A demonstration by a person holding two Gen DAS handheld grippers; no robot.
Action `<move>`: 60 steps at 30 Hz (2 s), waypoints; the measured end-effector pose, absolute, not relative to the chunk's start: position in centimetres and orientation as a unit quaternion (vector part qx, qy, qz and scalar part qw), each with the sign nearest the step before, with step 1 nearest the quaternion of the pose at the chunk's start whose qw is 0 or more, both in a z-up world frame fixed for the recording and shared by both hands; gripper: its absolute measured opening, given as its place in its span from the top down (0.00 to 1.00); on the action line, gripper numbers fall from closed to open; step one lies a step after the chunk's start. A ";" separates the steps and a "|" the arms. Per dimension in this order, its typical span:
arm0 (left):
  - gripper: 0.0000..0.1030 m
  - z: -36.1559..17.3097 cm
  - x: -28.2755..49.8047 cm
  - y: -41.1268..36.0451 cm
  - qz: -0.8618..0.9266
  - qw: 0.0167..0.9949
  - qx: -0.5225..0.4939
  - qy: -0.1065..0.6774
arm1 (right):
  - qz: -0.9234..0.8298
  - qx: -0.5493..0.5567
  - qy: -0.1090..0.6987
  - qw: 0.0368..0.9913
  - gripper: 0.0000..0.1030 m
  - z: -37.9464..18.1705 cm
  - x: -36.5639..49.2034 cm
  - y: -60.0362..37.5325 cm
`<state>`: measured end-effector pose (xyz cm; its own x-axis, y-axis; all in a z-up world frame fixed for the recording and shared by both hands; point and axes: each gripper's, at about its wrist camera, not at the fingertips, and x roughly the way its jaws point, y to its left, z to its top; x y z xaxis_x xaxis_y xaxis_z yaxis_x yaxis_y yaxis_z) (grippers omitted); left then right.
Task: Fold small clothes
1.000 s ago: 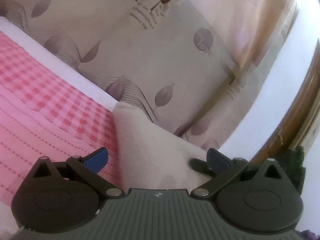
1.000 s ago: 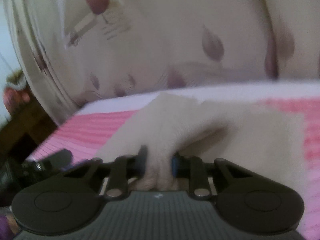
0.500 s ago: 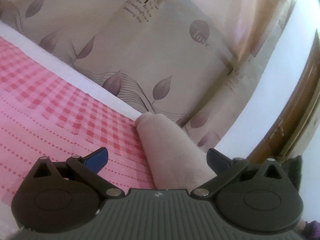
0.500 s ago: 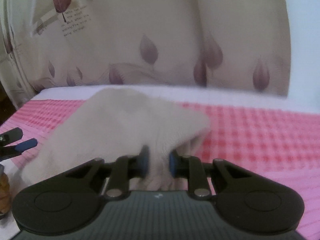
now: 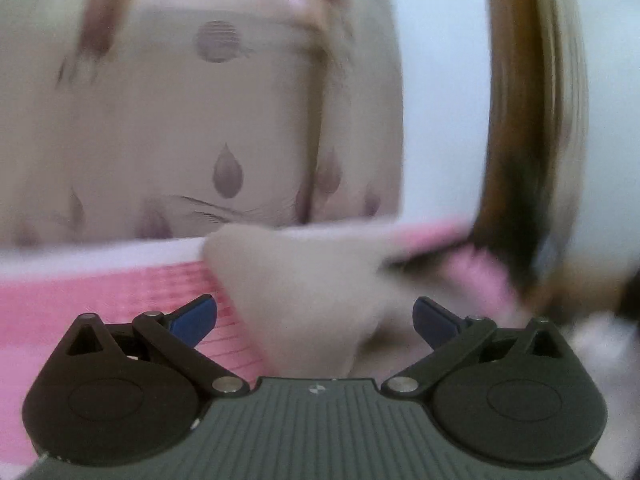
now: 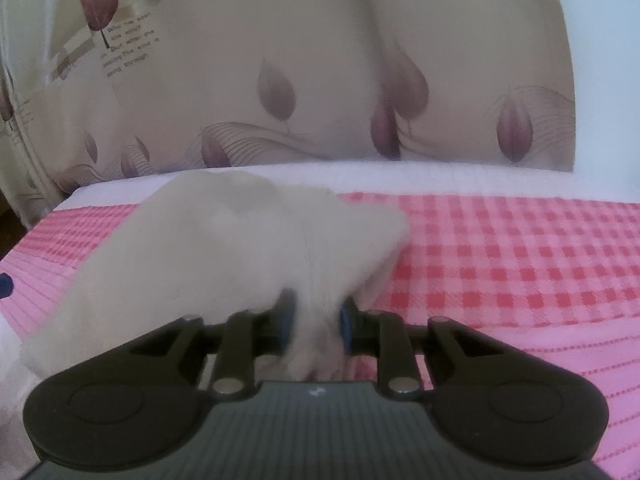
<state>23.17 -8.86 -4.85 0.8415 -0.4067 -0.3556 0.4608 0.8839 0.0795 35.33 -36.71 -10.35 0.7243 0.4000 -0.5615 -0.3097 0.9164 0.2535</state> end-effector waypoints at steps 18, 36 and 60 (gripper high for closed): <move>0.04 -8.3 26.7 -6.2 -0.055 0.950 0.022 0.305 | 0.176 0.115 0.292 0.933 0.33 -12.5 35.1 -37.9; 0.46 -5.8 30.7 -9.9 -0.284 0.938 -0.069 0.188 | 0.167 0.127 0.291 0.933 0.28 -12.6 34.8 -38.2; 0.33 -7.6 31.1 -9.3 -0.318 0.923 -0.081 0.199 | 0.235 0.120 0.285 0.921 0.43 -7.0 39.7 -36.0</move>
<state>31.09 -9.35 -7.61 0.7181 -0.6203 -0.3156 0.5557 0.7840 -0.2766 39.71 -35.97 -6.95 0.7269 0.5011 -0.4695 -0.3641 0.8610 0.3552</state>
